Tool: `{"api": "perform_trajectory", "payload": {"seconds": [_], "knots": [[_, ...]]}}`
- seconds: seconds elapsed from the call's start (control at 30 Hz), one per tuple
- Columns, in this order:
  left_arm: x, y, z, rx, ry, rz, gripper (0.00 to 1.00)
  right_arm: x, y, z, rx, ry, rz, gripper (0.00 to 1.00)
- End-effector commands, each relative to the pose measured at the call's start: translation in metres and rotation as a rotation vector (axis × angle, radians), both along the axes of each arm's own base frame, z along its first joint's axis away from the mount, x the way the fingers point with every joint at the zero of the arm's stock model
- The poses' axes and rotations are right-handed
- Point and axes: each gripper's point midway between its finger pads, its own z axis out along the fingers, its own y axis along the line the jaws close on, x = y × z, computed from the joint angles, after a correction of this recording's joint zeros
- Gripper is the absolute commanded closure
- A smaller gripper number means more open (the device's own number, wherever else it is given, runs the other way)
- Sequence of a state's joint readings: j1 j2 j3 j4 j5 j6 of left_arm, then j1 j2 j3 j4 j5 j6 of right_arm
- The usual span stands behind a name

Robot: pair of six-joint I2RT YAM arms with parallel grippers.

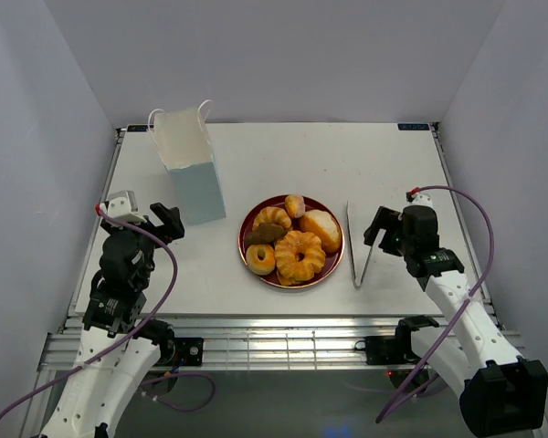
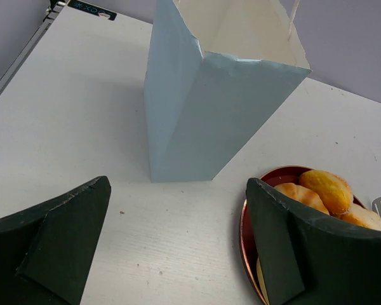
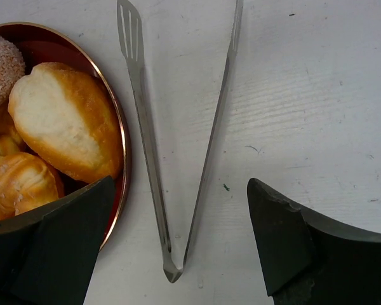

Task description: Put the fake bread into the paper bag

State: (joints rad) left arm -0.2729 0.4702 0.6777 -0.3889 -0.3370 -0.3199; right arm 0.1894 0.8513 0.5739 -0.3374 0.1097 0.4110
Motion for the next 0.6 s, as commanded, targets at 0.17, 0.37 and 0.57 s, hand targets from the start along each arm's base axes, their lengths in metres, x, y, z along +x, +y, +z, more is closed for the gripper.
{"api": "perform_trajectory", "payload": {"seconds": [0.17,0.37,0.57], "knots": [[0.0,-0.001,-0.002,-0.004,0.001,-0.005,0.02,0.006,-0.003,0.012,-0.017,-0.059,0.0,0.1],[-0.001,-0.004,-0.001,-0.007,-0.004,-0.019,0.02,0.001,-0.002,0.003,-0.044,-0.041,0.046,0.1],[-0.002,-0.008,-0.001,-0.009,-0.004,-0.042,0.02,0.002,-0.01,-0.012,-0.085,0.017,0.017,0.09]]}}
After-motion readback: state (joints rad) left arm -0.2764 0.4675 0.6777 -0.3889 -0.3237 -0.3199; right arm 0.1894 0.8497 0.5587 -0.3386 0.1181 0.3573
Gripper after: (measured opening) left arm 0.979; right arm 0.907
